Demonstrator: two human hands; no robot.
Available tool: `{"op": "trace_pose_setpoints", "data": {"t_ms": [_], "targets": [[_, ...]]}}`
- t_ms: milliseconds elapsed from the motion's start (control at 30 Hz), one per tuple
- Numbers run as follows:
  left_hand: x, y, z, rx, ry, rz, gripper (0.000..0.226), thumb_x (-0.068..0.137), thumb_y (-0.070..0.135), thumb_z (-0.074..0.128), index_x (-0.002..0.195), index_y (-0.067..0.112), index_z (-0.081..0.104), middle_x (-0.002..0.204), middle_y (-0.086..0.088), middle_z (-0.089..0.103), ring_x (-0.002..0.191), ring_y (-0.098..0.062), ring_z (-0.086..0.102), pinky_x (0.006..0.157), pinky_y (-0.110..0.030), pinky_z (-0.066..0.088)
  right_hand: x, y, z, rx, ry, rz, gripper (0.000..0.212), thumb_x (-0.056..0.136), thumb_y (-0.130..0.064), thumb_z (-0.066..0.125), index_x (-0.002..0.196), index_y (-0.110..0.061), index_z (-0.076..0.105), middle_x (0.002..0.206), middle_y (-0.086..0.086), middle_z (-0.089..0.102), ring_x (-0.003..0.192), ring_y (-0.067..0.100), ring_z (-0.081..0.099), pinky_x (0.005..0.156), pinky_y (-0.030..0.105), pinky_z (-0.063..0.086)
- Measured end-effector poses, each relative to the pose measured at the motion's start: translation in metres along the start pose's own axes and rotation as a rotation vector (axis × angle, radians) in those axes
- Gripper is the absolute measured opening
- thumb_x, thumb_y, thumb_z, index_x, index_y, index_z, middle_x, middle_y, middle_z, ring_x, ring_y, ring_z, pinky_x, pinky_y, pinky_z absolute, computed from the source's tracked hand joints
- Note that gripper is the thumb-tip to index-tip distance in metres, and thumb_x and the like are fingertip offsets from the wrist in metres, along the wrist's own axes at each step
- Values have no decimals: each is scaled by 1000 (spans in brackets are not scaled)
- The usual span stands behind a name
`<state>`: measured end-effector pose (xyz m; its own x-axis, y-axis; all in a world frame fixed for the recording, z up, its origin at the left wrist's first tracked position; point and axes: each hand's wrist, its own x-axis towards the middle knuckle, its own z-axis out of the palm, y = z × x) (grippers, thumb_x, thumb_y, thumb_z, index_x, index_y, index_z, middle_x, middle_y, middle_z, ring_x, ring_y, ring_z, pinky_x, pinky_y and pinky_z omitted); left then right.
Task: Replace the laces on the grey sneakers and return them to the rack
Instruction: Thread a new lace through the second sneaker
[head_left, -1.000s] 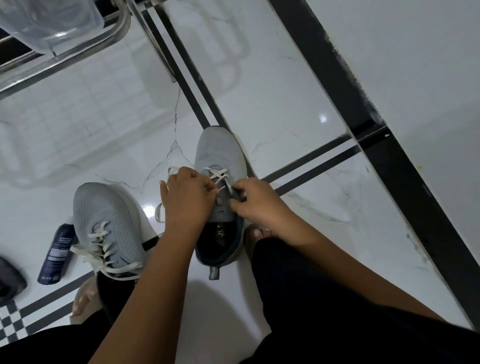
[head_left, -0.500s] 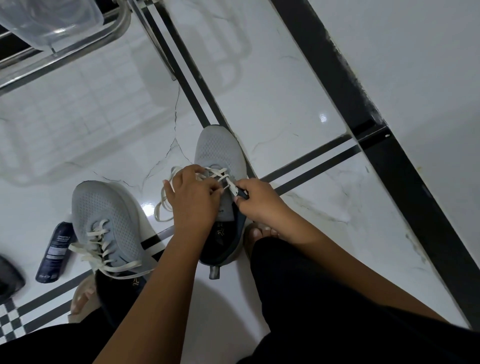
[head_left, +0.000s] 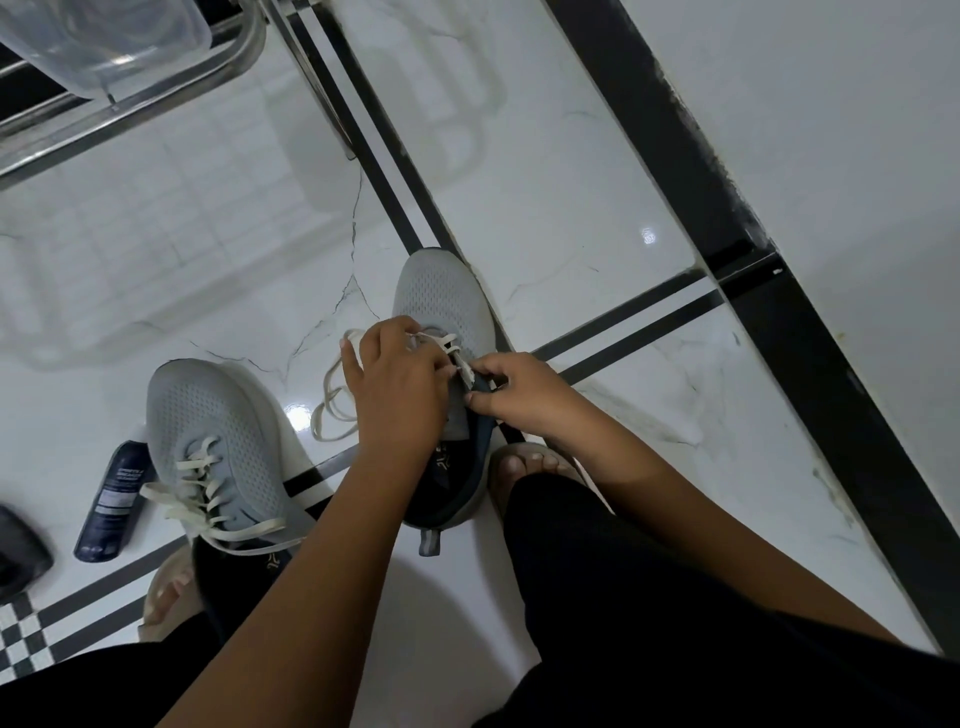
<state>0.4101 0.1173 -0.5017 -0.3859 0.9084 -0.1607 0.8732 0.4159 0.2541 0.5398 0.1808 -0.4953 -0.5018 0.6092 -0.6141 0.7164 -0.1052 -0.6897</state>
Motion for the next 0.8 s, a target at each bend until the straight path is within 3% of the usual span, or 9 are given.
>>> {"op": "trace_pose_setpoints", "data": {"t_ms": [167,233,300,367,500,600,667,733,800], "targets": [[1,8,4,-112,-2,-107,15,86,22,63,94,15,74,130,-6,50,127,-30,39,108,-49,29,2,1,-3,67,-30,40,24,84,-22,67,104,-9,70,98,11,69,93,24,65,86,42,52],[1,6,3,-134,10,-89,13,85,21,66,93,16,75,129,-7,51,125,-30,39,105,-46,32,2,3,-5,358,-47,144,29,90,-31,64,103,-6,69,95,10,70,92,21,67,84,35,56],[-1,5,2,-146,29,-46,11,83,19,68,90,15,76,128,-8,53,123,-31,41,101,-43,35,3,4,-4,614,-28,207,28,96,-25,58,107,-1,67,89,9,69,86,18,67,78,25,57],[-3,6,2,-153,33,-22,11,82,18,69,90,15,75,128,-10,53,124,-32,43,100,-45,36,6,4,3,611,76,172,12,94,-16,61,98,-7,68,88,7,68,82,16,65,77,28,57],[-18,5,0,-324,111,-135,46,75,20,77,113,8,54,134,-17,44,125,-33,41,102,-41,38,10,2,7,588,172,199,13,92,-8,62,80,-14,63,79,5,66,74,17,64,74,31,57],[-38,-4,-5,-486,195,-343,62,75,19,79,122,4,42,135,-15,35,122,-28,43,99,-29,39,6,3,-1,802,175,314,16,97,-3,48,85,-8,58,88,10,68,79,20,67,73,27,58],[-47,-8,-10,-609,203,-502,63,77,22,78,124,10,37,133,-9,32,107,-22,53,89,-37,49,5,14,-14,1006,211,411,15,98,0,41,98,-3,55,96,14,69,89,23,70,72,27,57],[-48,-9,-16,-655,183,-624,61,80,25,75,125,12,36,131,-6,33,86,-18,60,75,-36,48,3,30,-38,1272,355,502,23,101,-3,35,118,2,50,96,14,70,88,22,70,73,28,57],[-47,-9,-22,-634,168,-671,59,82,25,74,126,9,37,130,-7,37,72,-11,51,71,-28,38,-1,51,-67,1530,657,548,32,102,-7,30,127,5,46,89,14,67,79,21,68,74,32,57]]}}
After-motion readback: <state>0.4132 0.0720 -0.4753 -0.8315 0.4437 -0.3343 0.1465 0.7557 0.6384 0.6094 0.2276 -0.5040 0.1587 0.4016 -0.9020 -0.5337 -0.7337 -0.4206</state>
